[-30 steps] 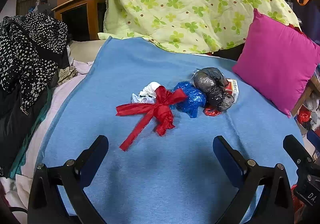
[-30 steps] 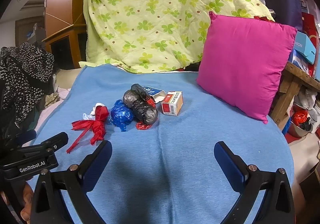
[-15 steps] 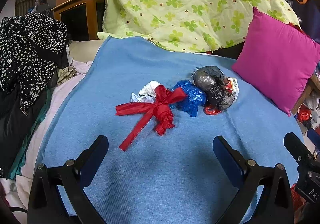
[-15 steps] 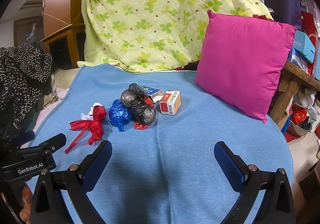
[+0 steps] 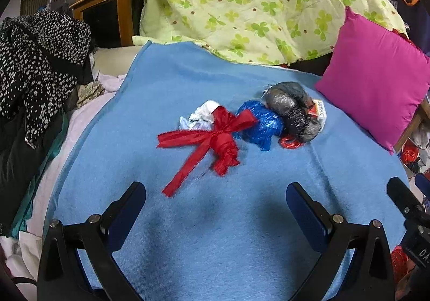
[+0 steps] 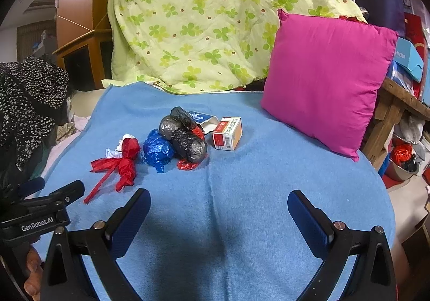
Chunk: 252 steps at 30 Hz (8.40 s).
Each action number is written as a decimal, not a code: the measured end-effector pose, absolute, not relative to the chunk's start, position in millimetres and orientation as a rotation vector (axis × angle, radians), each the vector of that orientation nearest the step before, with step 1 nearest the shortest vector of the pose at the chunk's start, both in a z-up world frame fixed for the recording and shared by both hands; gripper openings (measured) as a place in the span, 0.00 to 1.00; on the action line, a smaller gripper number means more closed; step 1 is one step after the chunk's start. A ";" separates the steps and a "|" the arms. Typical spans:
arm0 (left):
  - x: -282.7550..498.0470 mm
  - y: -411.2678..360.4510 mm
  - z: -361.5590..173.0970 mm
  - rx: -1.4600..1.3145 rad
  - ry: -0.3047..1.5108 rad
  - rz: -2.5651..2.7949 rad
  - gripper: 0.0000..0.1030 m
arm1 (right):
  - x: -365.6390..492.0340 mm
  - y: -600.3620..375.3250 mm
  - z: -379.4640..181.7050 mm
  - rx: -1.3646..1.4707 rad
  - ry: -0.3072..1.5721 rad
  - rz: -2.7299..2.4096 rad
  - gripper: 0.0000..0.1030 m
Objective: Collect trash
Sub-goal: 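Move both tools toward the pile of trash on the blanket, then grasp the red ribbon bow with the left tool while the right tool grasps the black bag, then carry both items to the red basket and open both tools over it, then return both tools to the remaining trash on the blanket, then grasp the blue plastic bag with the right tool while the left tool grasps the light-blue mask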
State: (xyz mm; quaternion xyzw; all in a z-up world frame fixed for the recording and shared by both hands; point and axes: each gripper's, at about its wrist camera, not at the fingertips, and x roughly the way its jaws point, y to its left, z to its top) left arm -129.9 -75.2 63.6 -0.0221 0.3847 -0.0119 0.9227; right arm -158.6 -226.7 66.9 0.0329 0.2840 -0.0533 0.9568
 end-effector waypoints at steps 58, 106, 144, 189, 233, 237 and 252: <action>-18.2 -58.8 -14.6 -0.077 0.898 -0.061 0.34 | 85.8 -211.0 7.7 0.123 0.811 0.147 0.71; -154.5 -221.5 71.7 0.165 0.777 -0.368 0.34 | -230.5 -388.0 47.4 0.466 0.599 -0.141 0.41; -284.8 -434.0 46.6 0.455 0.801 -0.885 0.34 | -432.3 -517.1 -75.1 0.666 0.784 -0.651 0.77; -218.2 -362.5 54.8 0.313 0.888 -0.774 0.74 | -384.2 -515.6 12.3 0.585 0.515 -0.583 0.77; -22.6 20.5 -6.3 -0.197 0.845 0.105 0.75 | 85.9 -146.3 1.5 0.014 0.825 0.211 0.77; -20.4 31.0 -7.5 -0.232 0.848 0.137 0.75 | 95.7 -139.3 -12.1 -0.008 0.856 0.210 0.71; 4.7 22.3 -7.4 -0.275 0.868 0.127 0.75 | 64.3 -155.4 -4.0 0.069 0.817 0.251 0.64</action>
